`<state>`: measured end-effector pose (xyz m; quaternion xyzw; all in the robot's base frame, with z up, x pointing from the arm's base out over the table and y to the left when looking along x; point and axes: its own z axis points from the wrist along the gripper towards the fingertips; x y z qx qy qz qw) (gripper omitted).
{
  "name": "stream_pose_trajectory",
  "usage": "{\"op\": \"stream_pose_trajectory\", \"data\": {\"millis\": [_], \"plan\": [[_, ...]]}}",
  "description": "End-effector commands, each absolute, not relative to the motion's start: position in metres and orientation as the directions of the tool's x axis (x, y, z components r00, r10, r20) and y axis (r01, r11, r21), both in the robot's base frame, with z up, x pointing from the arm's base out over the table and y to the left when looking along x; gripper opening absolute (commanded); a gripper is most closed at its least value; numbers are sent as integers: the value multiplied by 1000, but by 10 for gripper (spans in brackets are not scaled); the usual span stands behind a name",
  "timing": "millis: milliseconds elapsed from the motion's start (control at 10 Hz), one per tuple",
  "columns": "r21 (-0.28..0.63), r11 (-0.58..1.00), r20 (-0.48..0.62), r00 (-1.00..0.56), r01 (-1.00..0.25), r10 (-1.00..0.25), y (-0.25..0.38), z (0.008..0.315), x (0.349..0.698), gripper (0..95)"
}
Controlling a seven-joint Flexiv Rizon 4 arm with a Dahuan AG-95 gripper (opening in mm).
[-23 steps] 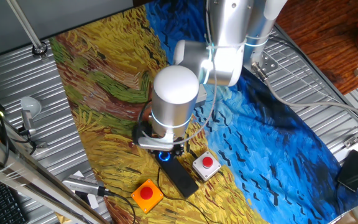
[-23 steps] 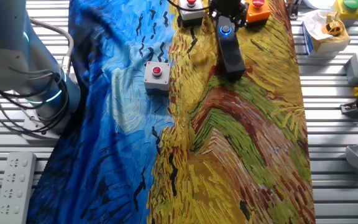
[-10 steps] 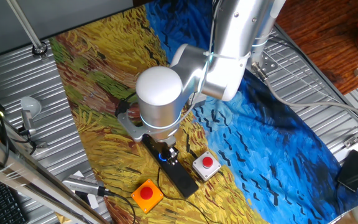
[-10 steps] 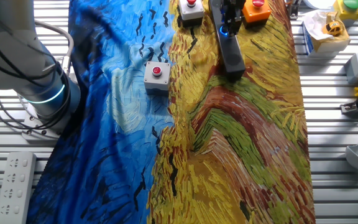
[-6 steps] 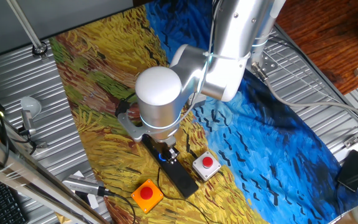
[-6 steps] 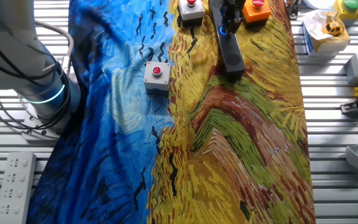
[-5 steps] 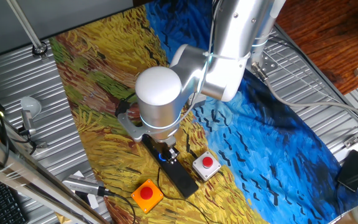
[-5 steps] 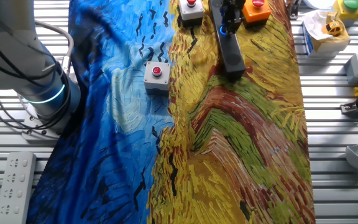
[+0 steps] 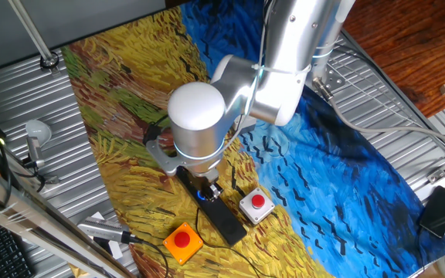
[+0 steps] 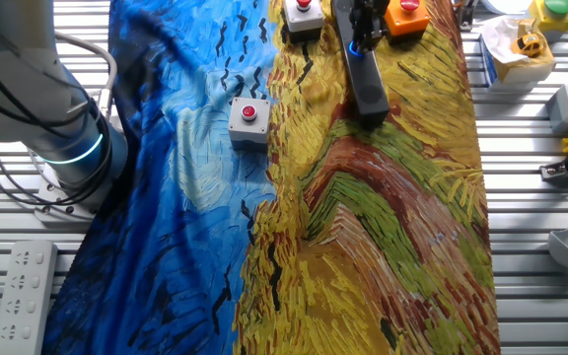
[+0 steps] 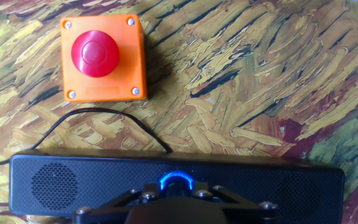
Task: Turn the knob to decrease the volume of the speaker
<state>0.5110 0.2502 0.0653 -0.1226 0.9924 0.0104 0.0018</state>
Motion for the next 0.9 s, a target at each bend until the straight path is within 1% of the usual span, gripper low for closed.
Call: {"op": "stream_pose_trajectory", "data": {"millis": [100,200,300,400,500,700,900], "plan": [[15,944,-2,-944,-331,-331,250,64,511,0],[10,899,4,-899,-438,-438,250,64,510,0],[7,868,4,-868,-496,-496,250,64,510,0],[2,776,7,-776,-631,-631,250,64,509,0],[-2,710,8,-709,-705,-705,250,64,508,0],[-5,621,5,-621,-784,-784,250,64,508,0],[-10,588,-5,-588,-809,-809,250,64,508,0]]}}
